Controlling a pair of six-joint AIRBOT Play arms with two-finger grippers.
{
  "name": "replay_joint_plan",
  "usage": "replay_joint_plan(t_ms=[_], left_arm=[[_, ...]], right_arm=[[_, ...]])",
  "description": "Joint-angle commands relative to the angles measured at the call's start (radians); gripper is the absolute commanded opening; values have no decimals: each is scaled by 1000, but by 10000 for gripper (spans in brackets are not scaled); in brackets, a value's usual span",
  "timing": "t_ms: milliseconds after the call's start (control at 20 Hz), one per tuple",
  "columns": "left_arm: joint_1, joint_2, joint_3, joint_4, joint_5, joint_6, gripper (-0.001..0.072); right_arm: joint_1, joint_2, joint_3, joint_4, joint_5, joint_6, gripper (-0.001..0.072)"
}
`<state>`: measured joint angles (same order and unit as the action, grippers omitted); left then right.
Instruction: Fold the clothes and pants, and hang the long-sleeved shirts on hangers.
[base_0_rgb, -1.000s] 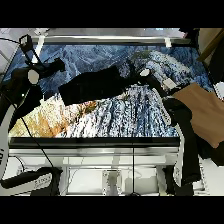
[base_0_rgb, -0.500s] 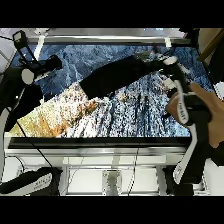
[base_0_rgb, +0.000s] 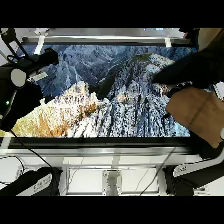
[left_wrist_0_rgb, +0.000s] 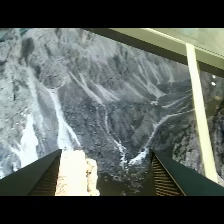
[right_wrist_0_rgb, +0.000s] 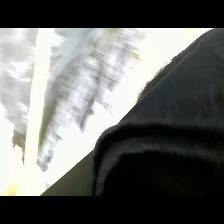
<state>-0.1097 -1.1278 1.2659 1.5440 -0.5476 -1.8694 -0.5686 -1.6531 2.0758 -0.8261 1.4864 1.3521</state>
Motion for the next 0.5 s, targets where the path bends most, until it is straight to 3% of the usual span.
replay_joint_plan(t_ms=[0, 150, 250, 450], left_arm=[[-30, 6, 0, 0, 0, -1, 602], [-46, 7, 0, 0, -13, -1, 602], [-47, 7, 0, 0, -46, -1, 601], [-47, 7, 0, 0, -141, 0, 601]], right_arm=[[-152, 130, -44, -103, 231, 27, 11], [-220, 196, -129, -131, 278, 33, 11], [-228, 225, -216, -229, 304, 33, 12], [-230, 282, -566, -367, 248, 3, 12]])
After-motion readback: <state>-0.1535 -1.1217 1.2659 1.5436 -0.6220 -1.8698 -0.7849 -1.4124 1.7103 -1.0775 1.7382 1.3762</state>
